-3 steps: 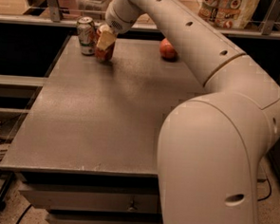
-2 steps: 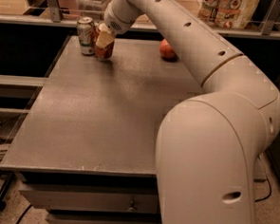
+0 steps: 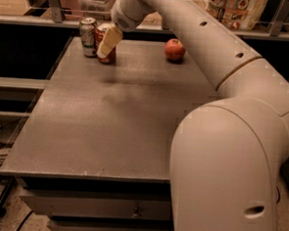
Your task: Move coke can near 7up can
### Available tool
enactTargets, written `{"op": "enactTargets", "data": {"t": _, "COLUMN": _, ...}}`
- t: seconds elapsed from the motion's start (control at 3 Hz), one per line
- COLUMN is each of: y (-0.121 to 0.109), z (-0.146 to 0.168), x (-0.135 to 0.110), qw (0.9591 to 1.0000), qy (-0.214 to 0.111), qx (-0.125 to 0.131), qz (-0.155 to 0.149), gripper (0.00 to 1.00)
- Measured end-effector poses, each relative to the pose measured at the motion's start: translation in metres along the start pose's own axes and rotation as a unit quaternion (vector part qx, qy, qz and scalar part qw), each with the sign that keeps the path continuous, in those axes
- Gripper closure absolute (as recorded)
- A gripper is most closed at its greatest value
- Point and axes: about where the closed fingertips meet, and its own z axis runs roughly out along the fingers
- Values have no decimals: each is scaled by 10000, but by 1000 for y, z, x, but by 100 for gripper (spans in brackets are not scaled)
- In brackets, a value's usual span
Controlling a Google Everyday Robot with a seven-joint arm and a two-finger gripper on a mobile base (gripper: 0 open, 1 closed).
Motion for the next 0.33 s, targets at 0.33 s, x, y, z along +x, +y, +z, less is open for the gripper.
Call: {"op": "enactTargets", "data": {"t": 0.33, "y": 0, "z": 0, "x": 0, "qw": 10000, "qy": 0, "qx": 2, "qz": 1, "gripper": 0}}
